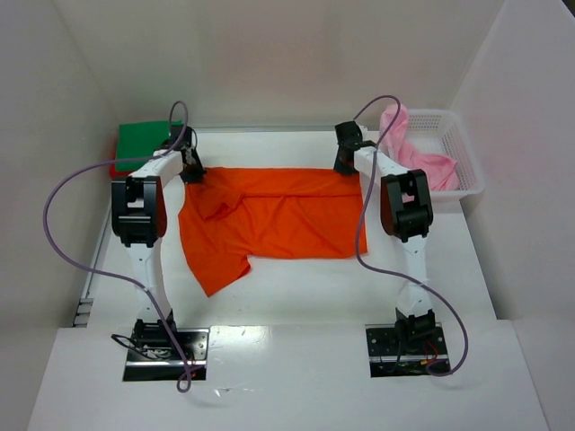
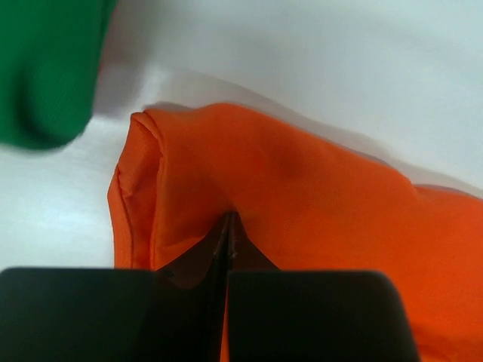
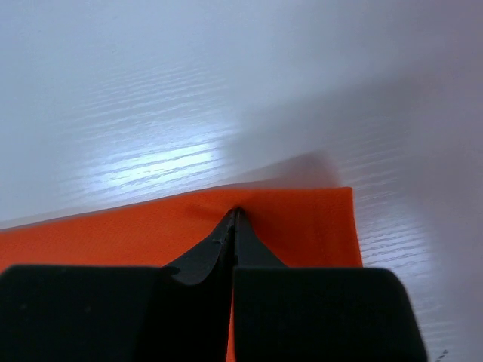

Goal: Fold and stack the t-shirts
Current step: Fold the flattened tshirt in 1/3 of the way, then grap the side of the flattened tshirt furthest away from the robot with both arms

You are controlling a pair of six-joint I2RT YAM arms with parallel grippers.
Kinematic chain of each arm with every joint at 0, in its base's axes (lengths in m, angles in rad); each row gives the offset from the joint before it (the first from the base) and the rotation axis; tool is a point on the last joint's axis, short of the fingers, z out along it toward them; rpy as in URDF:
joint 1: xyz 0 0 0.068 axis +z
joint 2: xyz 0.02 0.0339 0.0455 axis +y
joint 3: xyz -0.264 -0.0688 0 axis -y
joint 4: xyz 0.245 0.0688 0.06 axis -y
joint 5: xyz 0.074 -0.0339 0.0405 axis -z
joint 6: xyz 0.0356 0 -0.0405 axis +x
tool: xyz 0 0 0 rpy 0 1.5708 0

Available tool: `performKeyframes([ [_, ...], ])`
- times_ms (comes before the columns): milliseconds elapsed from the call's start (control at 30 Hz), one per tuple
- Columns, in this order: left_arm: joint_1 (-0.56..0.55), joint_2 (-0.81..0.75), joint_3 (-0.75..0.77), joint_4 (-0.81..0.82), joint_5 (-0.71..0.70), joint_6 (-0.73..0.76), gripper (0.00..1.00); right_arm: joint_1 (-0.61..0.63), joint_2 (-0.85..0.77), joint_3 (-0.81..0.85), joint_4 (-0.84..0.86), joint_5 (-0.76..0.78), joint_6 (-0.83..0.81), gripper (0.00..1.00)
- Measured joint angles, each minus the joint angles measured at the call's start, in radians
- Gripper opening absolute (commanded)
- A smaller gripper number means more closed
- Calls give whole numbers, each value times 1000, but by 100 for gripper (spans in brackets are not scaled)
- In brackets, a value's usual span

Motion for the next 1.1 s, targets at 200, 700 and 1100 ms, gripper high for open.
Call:
performKeyframes([
  [200, -26, 106, 192, -61, 0, 38, 0, -40, 0, 4, -6, 6, -4, 0],
  [700, -38, -175, 45, -95, 19, 101, 88, -66, -230, -11, -21, -83, -55, 91],
  [1100, -38, -922, -483, -29, 175, 48, 99, -66, -1060, -646, 76, -151, 37, 100],
])
